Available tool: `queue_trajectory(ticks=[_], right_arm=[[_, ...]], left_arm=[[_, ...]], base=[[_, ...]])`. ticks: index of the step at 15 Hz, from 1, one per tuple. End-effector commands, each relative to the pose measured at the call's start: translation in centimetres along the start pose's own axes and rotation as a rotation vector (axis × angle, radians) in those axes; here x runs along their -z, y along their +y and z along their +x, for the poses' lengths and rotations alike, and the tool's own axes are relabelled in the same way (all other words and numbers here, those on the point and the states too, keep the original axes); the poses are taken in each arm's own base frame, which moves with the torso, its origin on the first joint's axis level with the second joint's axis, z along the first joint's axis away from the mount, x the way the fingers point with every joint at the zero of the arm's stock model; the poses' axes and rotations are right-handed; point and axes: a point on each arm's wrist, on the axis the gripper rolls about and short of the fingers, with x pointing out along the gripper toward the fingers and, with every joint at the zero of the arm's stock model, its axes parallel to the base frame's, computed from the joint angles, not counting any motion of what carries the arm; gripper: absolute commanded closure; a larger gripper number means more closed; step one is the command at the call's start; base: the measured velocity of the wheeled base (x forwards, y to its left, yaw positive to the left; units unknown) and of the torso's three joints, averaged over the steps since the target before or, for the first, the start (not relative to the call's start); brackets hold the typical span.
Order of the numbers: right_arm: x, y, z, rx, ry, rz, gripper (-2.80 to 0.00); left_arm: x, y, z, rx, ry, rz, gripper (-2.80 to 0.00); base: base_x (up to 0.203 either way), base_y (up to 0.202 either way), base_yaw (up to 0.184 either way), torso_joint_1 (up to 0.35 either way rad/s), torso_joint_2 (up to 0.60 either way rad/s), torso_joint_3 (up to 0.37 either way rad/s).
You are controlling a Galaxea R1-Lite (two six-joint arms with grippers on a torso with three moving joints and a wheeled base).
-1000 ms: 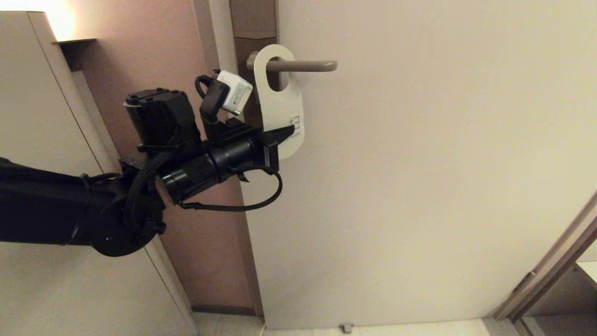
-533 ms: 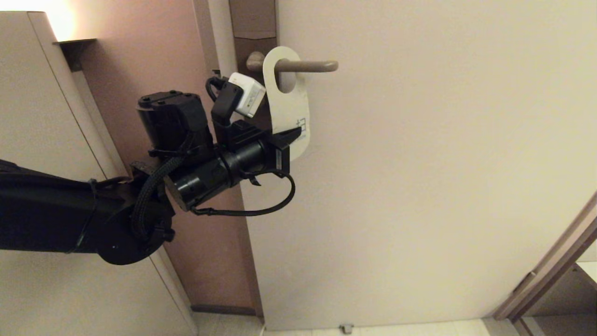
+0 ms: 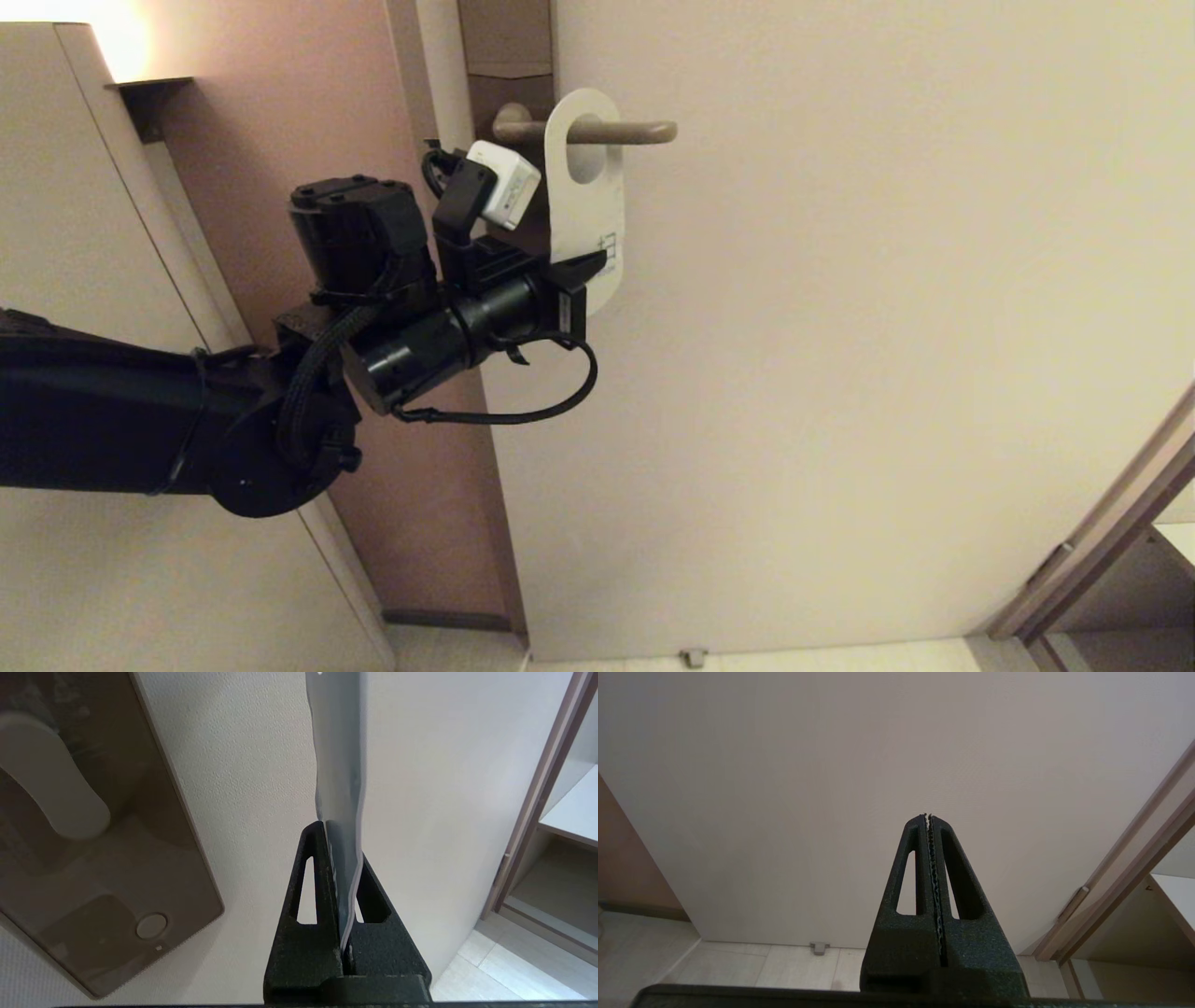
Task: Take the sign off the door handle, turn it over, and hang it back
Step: Take down the sign
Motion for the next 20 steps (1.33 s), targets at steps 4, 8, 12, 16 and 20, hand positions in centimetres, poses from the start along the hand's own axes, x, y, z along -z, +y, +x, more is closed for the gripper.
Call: queue_trajectory(ticks=[4, 8, 12, 16, 20], right_arm=[[0.0, 0.0, 0.0, 0.0, 0.0, -0.001, 0.0], [0.0, 0.0, 0.0, 0.0, 0.002, -0.001, 0.0], [0.0, 0.0, 0.0, 0.0, 0.0, -0.001, 0.0], [0.0, 0.0, 0.0, 0.0, 0.0, -0.001, 0.0], [0.0, 0.0, 0.0, 0.0, 0.0, -0.001, 0.0]], left_arm=[[-0.2, 0.2, 0.9, 0.0, -0.007, 0.001, 0.0], [0.2, -0.1, 1.6, 0.009, 0.005, 0.0, 0.0], [0.4, -0.6, 2.1, 0.026, 0.005, 0.005, 0.0], [0.3, -0.9, 2.9, 0.035, -0.006, 0.025, 0.0], [0.1, -0.9, 3.7, 0.036, -0.017, 0.028, 0.0]], base=[[0.0, 0.0, 0.0, 0.0, 0.0, 0.0], [0.0, 0.0, 0.0, 0.0, 0.0, 0.0], [0.0, 0.0, 0.0, 0.0, 0.0, 0.0], [0.0, 0.0, 0.0, 0.0, 0.0, 0.0], [0.0, 0.0, 0.0, 0.0, 0.0, 0.0]])
